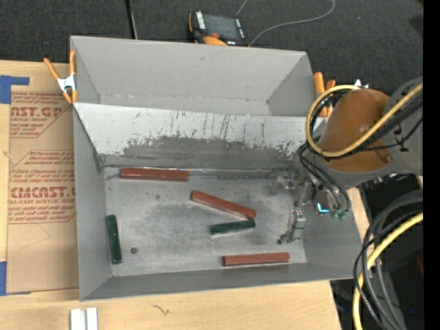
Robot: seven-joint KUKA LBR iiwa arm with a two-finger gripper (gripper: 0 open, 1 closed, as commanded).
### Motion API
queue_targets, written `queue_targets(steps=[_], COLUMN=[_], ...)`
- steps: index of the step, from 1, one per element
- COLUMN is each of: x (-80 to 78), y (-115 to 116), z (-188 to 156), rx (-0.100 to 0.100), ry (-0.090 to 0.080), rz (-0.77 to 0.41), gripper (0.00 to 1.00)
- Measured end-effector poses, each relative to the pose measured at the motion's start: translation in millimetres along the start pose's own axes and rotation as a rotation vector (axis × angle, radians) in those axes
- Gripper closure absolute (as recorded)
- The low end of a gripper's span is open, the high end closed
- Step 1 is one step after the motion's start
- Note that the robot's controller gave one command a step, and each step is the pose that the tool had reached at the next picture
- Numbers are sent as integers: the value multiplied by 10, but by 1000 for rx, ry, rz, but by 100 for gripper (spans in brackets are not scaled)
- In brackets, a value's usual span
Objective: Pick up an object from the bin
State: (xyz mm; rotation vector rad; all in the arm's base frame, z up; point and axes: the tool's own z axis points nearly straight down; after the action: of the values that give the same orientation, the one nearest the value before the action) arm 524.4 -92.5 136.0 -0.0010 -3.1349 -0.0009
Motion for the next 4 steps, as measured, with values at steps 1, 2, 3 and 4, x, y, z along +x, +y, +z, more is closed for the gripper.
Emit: queue_targets(steps=[1,2,3,4], x=[158,156,136,159], y=[1071,1039,1038,1035], z=[668,656,648,659], rx=[-1,1,1,2], ry=[-8,-8,-12,-6], rz=[-142,-137,-136,-137], gripper=[0,100,0,100])
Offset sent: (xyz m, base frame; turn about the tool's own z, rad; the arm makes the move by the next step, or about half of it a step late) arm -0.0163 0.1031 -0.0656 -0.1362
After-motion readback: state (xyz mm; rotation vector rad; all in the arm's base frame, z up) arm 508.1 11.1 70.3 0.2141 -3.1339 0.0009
